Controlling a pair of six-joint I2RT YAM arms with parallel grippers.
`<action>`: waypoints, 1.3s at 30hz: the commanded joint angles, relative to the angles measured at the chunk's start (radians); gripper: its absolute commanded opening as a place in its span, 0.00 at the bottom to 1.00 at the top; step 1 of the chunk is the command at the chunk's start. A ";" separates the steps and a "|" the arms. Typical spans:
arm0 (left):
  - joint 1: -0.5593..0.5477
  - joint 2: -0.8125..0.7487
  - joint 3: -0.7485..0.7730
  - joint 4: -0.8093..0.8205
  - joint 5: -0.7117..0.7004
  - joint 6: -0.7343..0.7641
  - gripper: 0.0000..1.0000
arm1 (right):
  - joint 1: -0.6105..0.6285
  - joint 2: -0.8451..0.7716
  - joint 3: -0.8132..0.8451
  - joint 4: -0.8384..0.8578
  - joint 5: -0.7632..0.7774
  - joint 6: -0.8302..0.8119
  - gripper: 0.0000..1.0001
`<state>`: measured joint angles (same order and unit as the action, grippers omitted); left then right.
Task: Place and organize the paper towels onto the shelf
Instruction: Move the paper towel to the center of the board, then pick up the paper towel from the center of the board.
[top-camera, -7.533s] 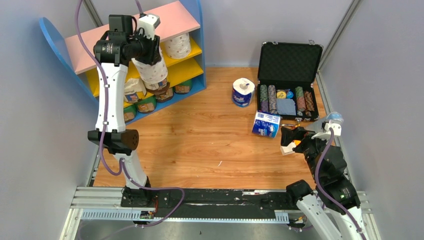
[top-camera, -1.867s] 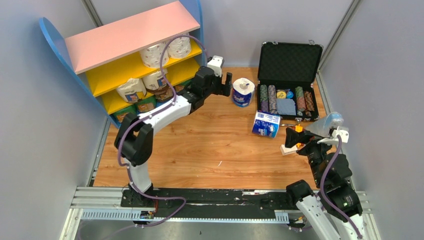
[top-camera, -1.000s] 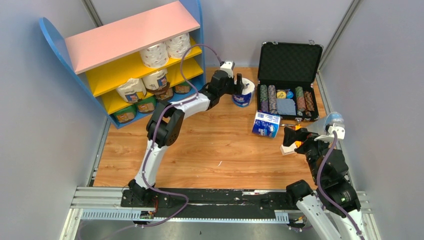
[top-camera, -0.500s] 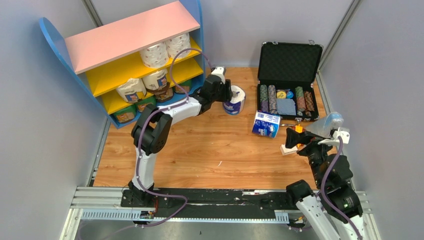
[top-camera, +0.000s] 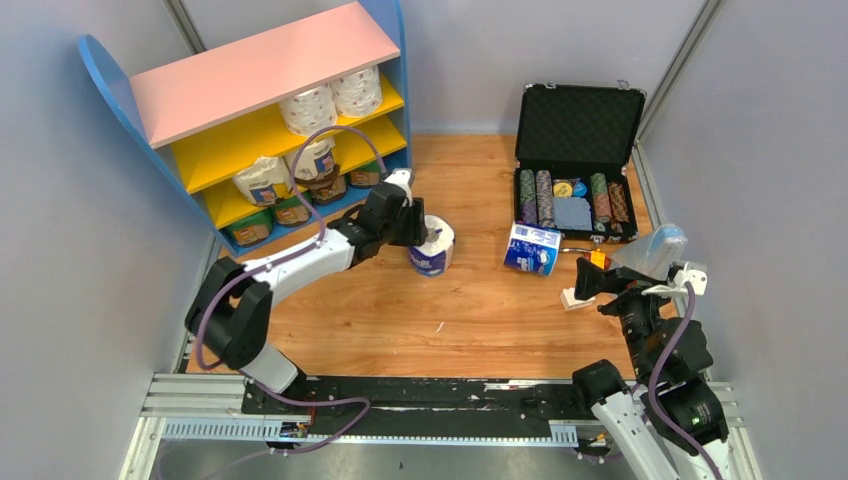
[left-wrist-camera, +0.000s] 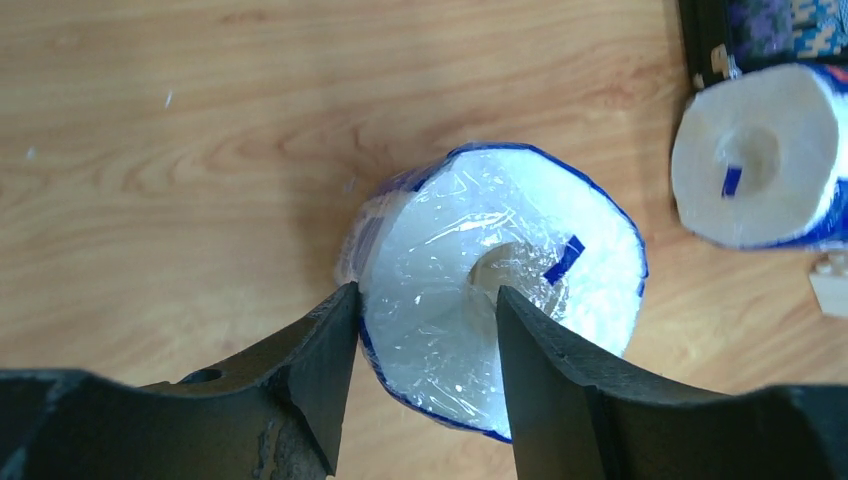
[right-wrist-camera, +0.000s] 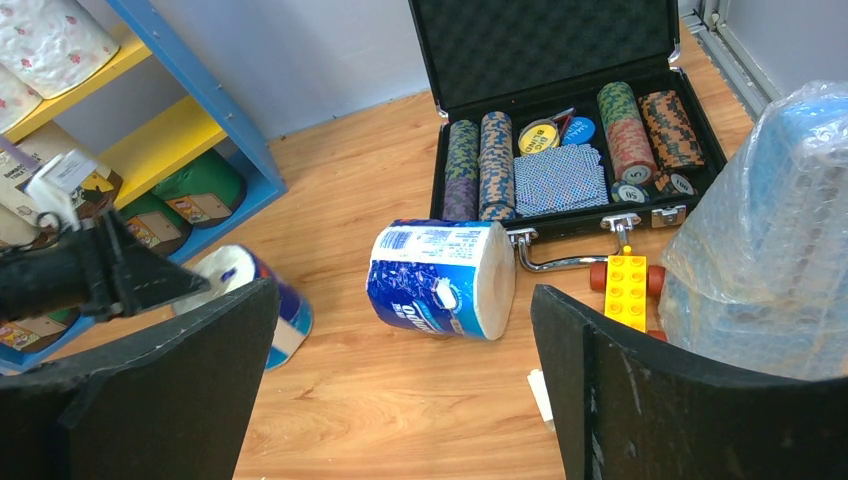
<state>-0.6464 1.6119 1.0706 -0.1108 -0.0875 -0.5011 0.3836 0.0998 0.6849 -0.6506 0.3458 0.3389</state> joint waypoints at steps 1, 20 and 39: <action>-0.009 -0.183 -0.082 -0.053 -0.021 -0.045 0.63 | -0.002 -0.010 0.002 0.028 -0.007 0.005 1.00; 0.034 -0.005 0.194 -0.376 0.115 0.355 0.76 | -0.001 -0.009 0.001 0.035 -0.022 -0.003 1.00; 0.062 -0.076 0.228 -0.449 0.124 0.267 0.27 | -0.001 -0.009 -0.002 0.039 -0.021 -0.006 1.00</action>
<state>-0.5888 1.6573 1.2369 -0.5064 0.0650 -0.2054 0.3836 0.0944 0.6842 -0.6498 0.3309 0.3386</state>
